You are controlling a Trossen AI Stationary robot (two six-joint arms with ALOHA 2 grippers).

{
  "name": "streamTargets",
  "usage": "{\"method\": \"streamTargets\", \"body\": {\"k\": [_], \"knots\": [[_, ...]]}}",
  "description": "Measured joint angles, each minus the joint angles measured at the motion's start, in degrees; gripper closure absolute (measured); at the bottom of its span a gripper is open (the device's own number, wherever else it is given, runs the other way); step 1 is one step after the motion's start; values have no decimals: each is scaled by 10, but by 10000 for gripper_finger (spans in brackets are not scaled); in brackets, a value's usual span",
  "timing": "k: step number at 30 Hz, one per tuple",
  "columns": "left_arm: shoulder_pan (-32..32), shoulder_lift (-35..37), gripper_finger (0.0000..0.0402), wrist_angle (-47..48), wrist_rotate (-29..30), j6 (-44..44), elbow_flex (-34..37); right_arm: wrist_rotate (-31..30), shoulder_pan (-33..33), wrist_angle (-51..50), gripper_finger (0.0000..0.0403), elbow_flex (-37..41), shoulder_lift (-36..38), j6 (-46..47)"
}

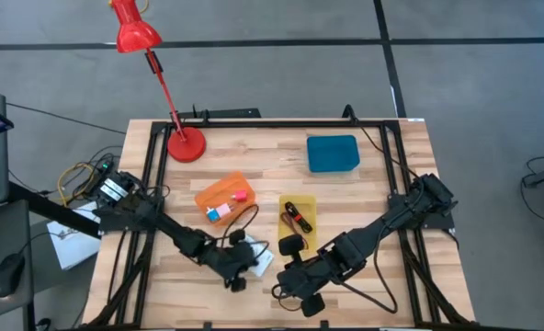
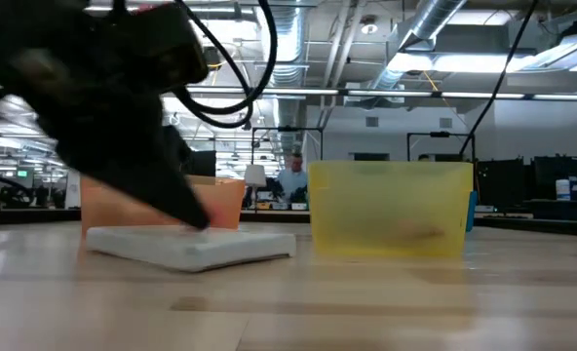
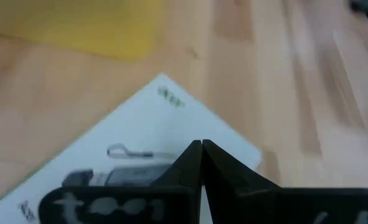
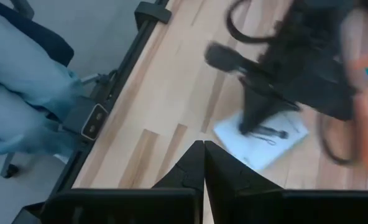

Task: Pick and place items into bin
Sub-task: Put the white card reader box into the blue bin

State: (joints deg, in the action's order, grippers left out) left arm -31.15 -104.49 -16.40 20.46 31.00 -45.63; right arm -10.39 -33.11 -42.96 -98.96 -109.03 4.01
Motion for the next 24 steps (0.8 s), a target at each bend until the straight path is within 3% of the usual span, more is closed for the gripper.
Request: {"method": "streamTargets", "body": {"k": [6,12,19,24], "knots": [[22,0,401,-7,23,87,-13,-1,-3,0,398,0,0,-1],[17,1,401,24,32,33,-39,-2,-2,0,400,0,0,0],[8,11,401,256,44,61,-87,-6,-5,13,379,1,-68,1],[-8,54,401,332,106,88,-88,-9,-3,-10,342,-8,-128,-29]]}}
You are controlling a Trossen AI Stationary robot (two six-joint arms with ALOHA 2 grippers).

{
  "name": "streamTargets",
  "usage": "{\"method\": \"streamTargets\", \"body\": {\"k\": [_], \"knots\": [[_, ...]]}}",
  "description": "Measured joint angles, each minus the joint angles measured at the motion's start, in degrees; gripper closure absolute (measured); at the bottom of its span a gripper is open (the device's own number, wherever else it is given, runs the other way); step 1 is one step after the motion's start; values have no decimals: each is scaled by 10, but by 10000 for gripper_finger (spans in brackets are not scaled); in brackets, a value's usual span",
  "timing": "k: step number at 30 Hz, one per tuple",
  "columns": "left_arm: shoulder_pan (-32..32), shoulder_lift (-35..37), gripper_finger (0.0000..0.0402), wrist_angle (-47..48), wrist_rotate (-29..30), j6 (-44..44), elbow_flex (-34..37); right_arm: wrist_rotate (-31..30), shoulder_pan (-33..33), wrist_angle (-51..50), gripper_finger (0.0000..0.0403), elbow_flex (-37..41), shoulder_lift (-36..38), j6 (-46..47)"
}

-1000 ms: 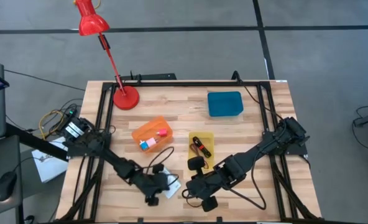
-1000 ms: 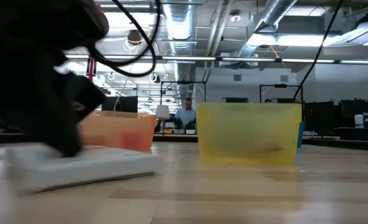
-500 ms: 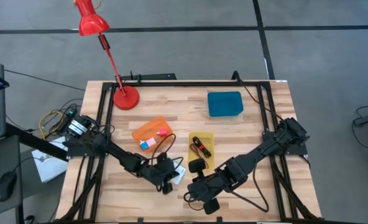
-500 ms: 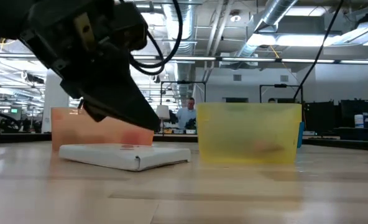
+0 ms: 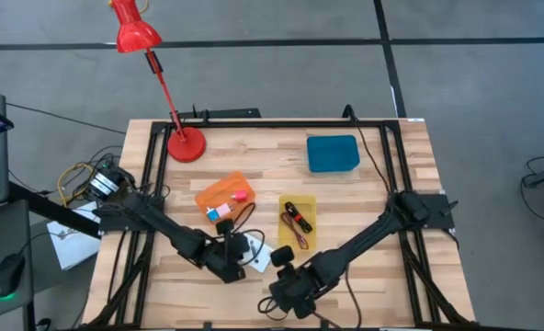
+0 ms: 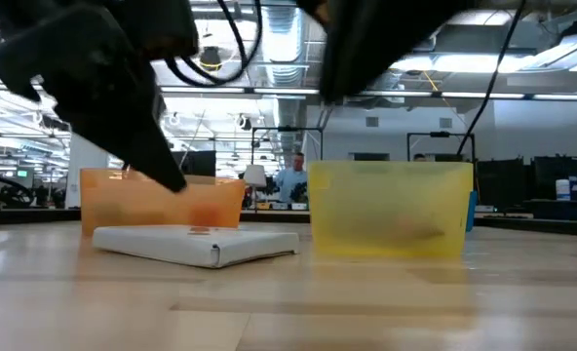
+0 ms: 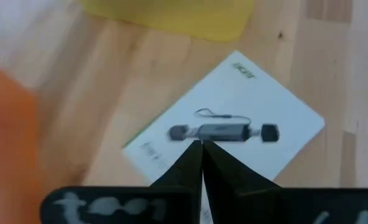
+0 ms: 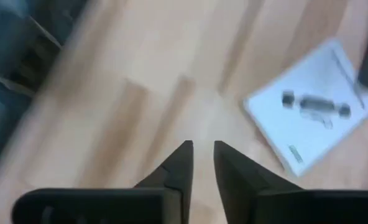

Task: Pick and place items into bin
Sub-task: Put the white card reader box into the blue bin

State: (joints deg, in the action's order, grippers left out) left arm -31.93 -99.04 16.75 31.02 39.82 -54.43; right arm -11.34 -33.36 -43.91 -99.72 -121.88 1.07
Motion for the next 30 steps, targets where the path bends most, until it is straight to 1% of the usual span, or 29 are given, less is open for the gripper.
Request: {"method": "streamTargets", "body": {"k": [1,3,4,7,9,12,17,21,23,27,30], "knots": [[0,9,401,10,4,3,0,-14,1,-11,336,-1,-6,-8],[1,21,401,28,8,17,2,-51,6,-3,324,-2,-13,-11],[3,24,401,45,9,27,4,-59,11,-6,318,-2,-13,-11],[5,23,401,60,7,57,22,-51,30,6,300,-5,-26,8],[4,23,401,62,7,68,35,-52,38,-7,288,0,-30,17],[3,23,401,59,-2,86,46,-55,44,27,266,-5,-30,16],[1,23,401,18,-2,74,51,-55,46,24,226,-4,-40,-35],[0,23,401,13,-3,66,51,-59,46,30,200,-3,-64,-75],[0,23,401,17,-6,68,51,-73,45,39,193,-3,-81,-89],[0,15,401,18,-6,69,51,-131,44,36,189,-4,-99,-91],[0,-5,401,12,-7,79,52,-131,45,35,189,-4,-101,-91]]}}
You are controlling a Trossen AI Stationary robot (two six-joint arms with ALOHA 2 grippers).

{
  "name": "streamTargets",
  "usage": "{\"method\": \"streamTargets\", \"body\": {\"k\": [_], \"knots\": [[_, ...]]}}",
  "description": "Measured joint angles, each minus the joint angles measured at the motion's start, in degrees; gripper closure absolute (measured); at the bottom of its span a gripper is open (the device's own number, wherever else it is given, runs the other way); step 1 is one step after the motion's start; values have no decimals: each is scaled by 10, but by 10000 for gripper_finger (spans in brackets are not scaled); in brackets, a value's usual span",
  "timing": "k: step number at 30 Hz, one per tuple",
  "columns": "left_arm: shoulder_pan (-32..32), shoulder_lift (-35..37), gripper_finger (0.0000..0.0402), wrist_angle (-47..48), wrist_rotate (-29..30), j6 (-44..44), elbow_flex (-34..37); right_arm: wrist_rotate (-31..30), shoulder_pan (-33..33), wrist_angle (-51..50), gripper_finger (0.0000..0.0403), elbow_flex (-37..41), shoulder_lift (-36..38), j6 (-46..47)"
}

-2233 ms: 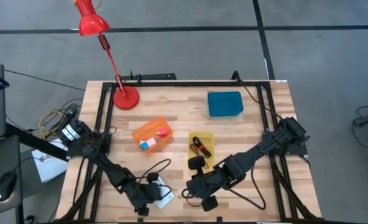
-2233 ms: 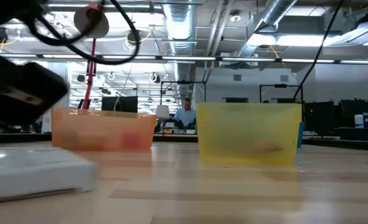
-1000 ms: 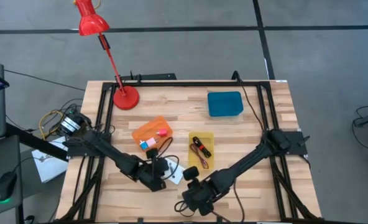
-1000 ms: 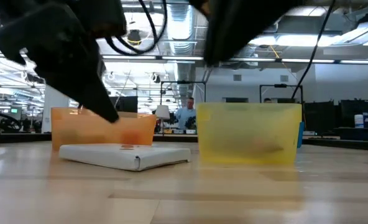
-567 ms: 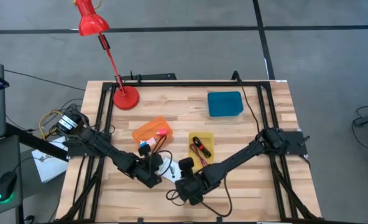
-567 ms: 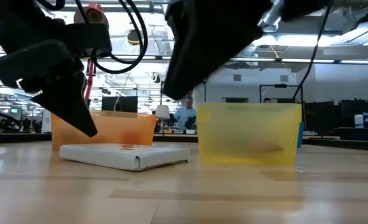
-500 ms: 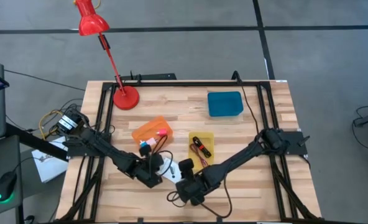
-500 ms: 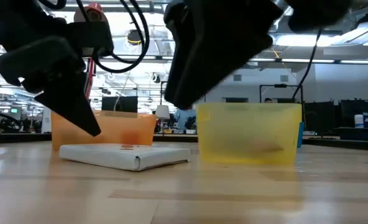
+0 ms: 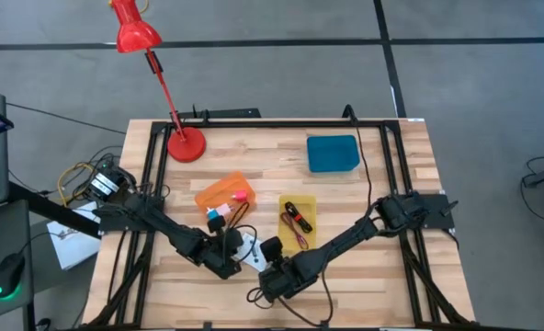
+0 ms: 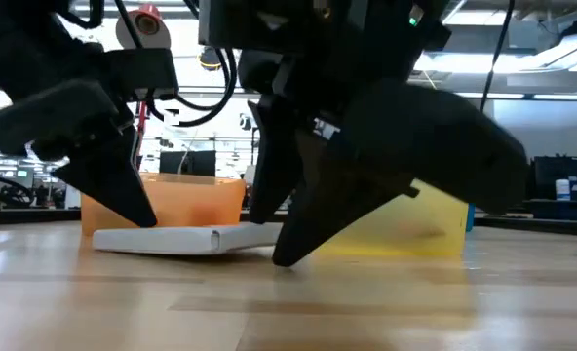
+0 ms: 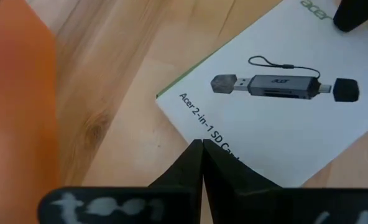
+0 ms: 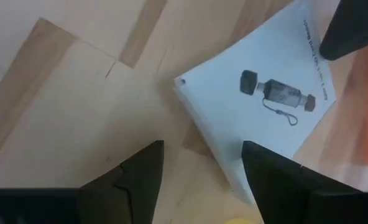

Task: Pick and place items into bin
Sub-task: Put the white card reader box into the blue bin

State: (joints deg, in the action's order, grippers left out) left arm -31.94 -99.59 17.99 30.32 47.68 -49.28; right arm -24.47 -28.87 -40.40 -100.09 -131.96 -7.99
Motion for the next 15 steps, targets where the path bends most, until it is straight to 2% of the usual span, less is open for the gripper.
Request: {"method": "streamTargets", "body": {"k": [15], "knots": [[-1,-17,401,-41,5,0,14,-11,18,4,210,1,4,-1]]}}
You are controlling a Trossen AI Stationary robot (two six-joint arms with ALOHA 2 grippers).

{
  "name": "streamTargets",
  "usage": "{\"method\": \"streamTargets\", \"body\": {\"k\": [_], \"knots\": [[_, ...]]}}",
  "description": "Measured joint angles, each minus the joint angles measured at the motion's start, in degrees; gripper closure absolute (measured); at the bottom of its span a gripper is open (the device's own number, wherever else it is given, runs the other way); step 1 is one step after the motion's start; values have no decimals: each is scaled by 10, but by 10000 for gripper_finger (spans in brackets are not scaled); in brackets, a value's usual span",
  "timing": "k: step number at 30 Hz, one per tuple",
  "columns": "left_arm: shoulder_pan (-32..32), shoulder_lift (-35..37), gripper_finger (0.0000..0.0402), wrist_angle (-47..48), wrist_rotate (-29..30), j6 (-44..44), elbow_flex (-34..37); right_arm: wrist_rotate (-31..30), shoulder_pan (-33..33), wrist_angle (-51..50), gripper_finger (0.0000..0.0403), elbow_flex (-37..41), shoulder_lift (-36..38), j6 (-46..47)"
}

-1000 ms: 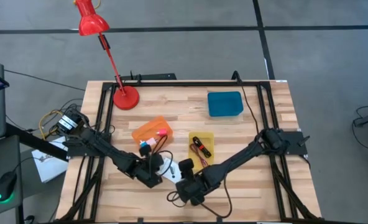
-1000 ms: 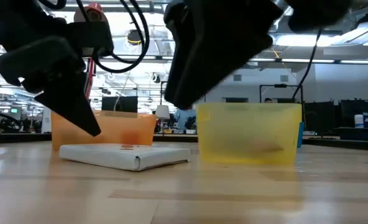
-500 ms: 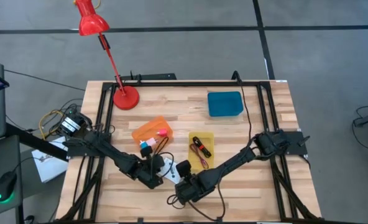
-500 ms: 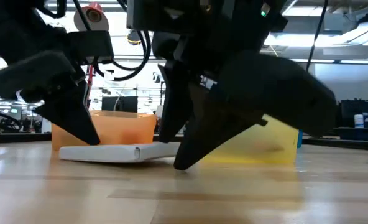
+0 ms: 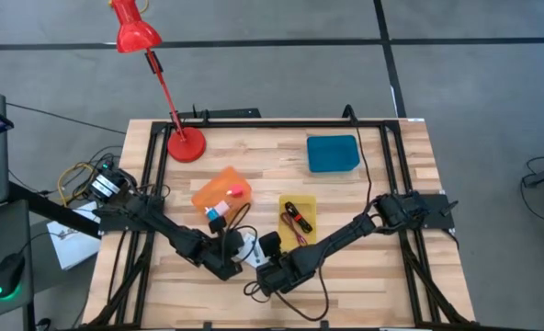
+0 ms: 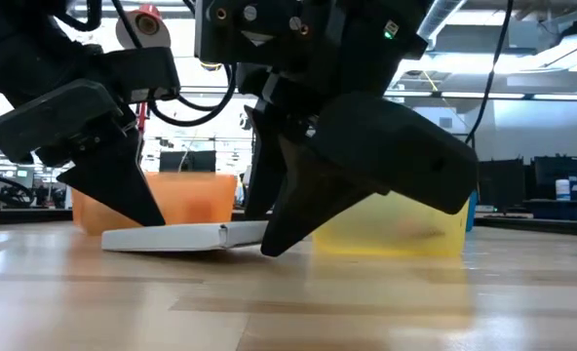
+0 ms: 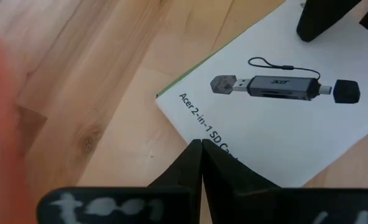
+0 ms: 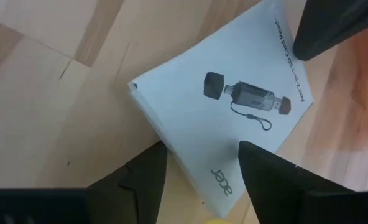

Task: Pick and place items into bin
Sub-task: Put the white card reader box into the blue bin

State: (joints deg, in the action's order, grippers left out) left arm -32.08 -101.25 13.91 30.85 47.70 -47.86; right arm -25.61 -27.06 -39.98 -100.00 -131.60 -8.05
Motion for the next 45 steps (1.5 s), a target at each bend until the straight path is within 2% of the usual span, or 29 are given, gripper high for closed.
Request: {"method": "streamTargets", "body": {"k": [5,19,28,32,37,45], "knots": [[0,1,402,-50,-9,24,23,2,5,-1,219,0,0,0],[1,30,401,-47,-35,17,26,-47,-3,41,241,1,1,-30],[2,41,401,-52,-58,16,24,-117,1,93,258,0,1,-89],[2,41,401,-61,-68,11,24,-138,11,107,273,0,2,-106],[2,41,401,-55,-71,5,19,-127,11,112,294,0,2,-120],[2,67,401,-37,-62,4,19,-128,-7,103,365,0,2,-112]]}}
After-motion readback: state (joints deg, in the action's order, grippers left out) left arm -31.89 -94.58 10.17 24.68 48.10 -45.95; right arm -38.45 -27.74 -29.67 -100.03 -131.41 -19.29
